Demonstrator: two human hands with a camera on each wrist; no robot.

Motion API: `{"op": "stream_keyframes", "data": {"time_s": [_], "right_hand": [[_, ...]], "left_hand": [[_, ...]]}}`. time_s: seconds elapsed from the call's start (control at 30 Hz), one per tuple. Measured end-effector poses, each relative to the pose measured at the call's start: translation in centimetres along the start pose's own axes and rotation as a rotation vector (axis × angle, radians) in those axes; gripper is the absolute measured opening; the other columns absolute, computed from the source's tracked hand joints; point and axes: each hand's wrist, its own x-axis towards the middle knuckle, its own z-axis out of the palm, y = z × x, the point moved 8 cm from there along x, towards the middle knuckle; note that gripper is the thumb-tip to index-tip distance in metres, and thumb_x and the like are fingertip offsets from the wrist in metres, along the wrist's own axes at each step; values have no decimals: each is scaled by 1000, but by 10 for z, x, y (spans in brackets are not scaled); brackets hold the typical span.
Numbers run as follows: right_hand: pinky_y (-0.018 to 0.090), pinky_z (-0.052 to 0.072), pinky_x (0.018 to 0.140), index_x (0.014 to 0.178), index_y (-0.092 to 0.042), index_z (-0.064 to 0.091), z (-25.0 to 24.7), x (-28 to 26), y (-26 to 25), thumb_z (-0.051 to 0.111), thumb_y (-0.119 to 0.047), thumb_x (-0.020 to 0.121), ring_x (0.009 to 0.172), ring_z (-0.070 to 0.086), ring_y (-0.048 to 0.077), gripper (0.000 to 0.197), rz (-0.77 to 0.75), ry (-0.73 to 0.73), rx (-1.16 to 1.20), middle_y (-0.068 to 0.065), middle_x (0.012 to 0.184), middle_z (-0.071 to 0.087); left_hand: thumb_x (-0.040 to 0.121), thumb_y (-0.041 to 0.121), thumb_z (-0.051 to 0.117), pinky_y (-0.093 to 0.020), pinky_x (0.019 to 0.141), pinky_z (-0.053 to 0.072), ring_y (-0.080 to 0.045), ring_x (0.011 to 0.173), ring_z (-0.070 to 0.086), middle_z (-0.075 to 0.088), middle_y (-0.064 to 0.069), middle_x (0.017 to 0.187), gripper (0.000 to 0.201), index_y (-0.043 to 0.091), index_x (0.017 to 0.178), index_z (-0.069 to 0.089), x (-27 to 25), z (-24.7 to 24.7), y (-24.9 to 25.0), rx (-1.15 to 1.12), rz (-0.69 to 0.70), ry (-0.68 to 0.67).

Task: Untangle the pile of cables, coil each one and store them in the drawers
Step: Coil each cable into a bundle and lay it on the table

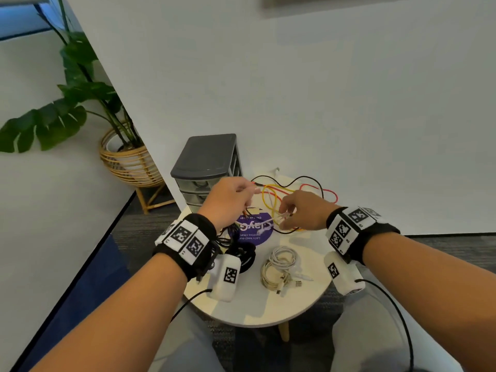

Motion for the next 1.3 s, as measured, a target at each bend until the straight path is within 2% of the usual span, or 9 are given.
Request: {"op": "stream_keyframes", "data": {"time_s": [0.1,0.23,0.37,0.47,0.7,0.83,0.97,1.1,1.3], "right_hand": [[37,52,84,89,-20,67,-4,0,-17,72,-37,91,96,62,23,18,-85,66,-28,0,98,66],[35,49,71,81,-18,68,-30,-4,-46,62,-34,99,77,61,20,25,-187,186,57,2,81,67],[33,48,71,80,-18,72,-67,-8,-83,64,-31,98,74,62,16,23,-286,271,163,0,78,69],[37,53,75,87,-14,76,-91,-8,-107,63,-34,98,82,67,23,26,-318,292,191,4,82,73],[22,44,70,117,-21,70,-92,-17,-139,68,-28,96,80,60,8,22,-375,68,173,-7,98,66],[27,45,80,113,-28,68,-67,-18,-134,75,-33,90,81,57,-1,25,-390,-51,52,-12,102,63],[15,48,65,106,-3,67,-72,-24,-141,71,-28,95,76,64,-7,28,-431,-28,194,-21,107,68],[23,54,71,96,-12,73,-89,-22,-154,62,-24,101,77,70,13,17,-481,67,244,9,96,73],[32,59,84,93,-12,73,-140,-26,-162,58,-20,102,88,73,24,19,-527,351,456,10,94,74]], "left_hand": [[106,11,48,-28,64,46,-12,61,51,60,1,71,26,17,118,70,-3,-20,14,-138,15,39],[106,10,48,-20,60,48,-10,61,56,62,-1,75,26,19,117,70,-11,-52,28,-201,61,120],[102,10,57,-24,73,56,-10,71,65,69,-2,81,23,21,118,70,-19,-85,36,-265,144,261],[102,7,55,-21,69,53,-11,69,63,67,-5,82,24,19,116,71,-25,-102,41,-321,190,322],[101,3,49,-25,61,44,-13,59,53,62,-4,80,29,14,113,73,-40,-128,63,-433,307,456],[105,5,47,-28,63,46,-13,58,56,69,-4,86,29,13,116,72,-45,-133,83,-534,372,439],[107,6,44,-28,70,54,-18,72,67,75,-12,107,31,10,126,67,-49,-129,102,-599,437,343],[110,24,38,-32,79,51,-22,91,70,74,-11,117,37,12,136,61,-49,-123,113,-669,463,269],[103,50,33,-36,96,44,-13,114,61,69,1,122,46,35,145,45,-42,-135,88,-686,403,442]]}}
